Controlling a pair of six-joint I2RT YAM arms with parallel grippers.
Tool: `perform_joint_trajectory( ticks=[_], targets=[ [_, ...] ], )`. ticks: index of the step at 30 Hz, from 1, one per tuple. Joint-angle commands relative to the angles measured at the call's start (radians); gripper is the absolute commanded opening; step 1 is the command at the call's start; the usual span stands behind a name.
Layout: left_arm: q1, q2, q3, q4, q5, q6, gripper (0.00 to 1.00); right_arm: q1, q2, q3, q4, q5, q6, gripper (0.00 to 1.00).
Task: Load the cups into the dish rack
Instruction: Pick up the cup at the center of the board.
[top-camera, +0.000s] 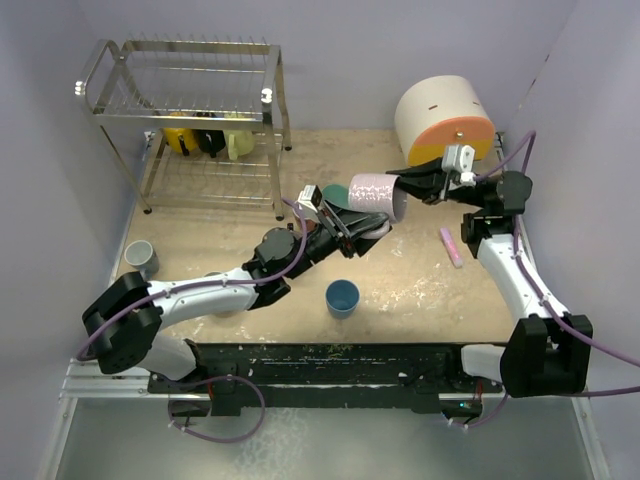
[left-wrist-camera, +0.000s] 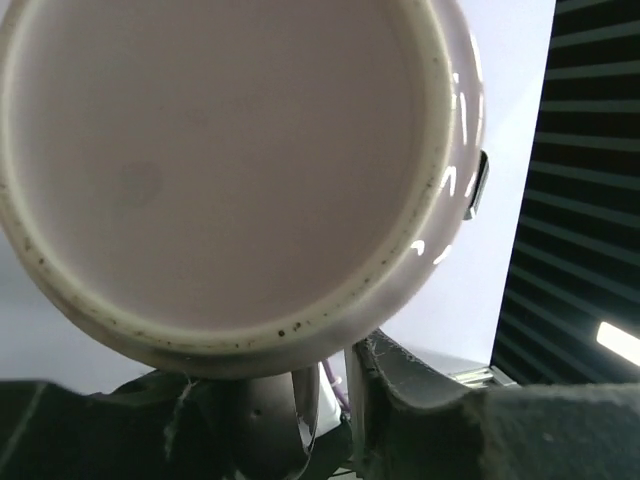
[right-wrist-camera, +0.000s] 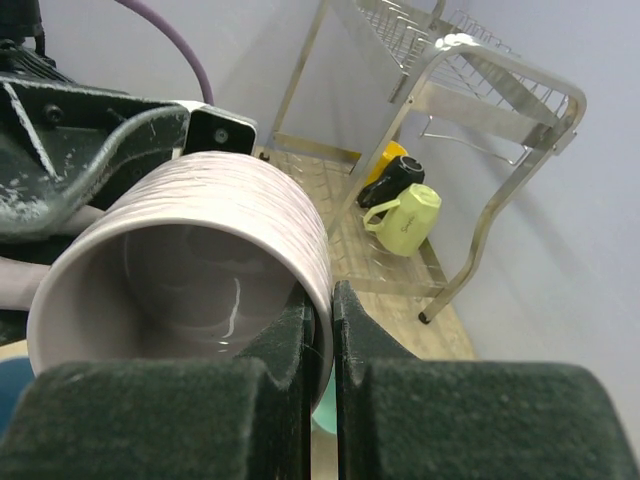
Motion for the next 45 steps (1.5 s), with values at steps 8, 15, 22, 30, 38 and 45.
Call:
perform_joint_trajectory(
  ticks=[8,15,22,30,38,45],
  targets=[
    [0.016,0.056,0.027,0.251,0.049,-0.011,0.00,0.005,-0.077,0.001,0.101,-0.023,0.020,0.06],
    [0.057,0.015,-0.070,0.359,0.090,0.068,0.00,-0.010,-0.111,0.014,-0.135,-0.112,-0.066,0.65],
    [0.127,-0.168,-0.276,0.321,0.088,0.206,0.00,-0.021,-0.128,0.256,-1.233,-0.006,-0.895,0.94],
    [0.192,-0.452,-0.457,0.078,0.076,0.354,0.00,-0.047,-0.162,0.169,-1.213,0.099,-0.788,0.98],
    [0.278,-0.687,-0.497,-0.186,0.036,0.466,0.00,-0.074,-0.144,0.097,-1.196,0.125,-0.782,0.98],
    [0.421,-0.708,-0.449,-0.288,0.161,0.472,0.00,-0.087,-0.150,0.045,-1.187,0.167,-0.786,0.98]
  ],
)
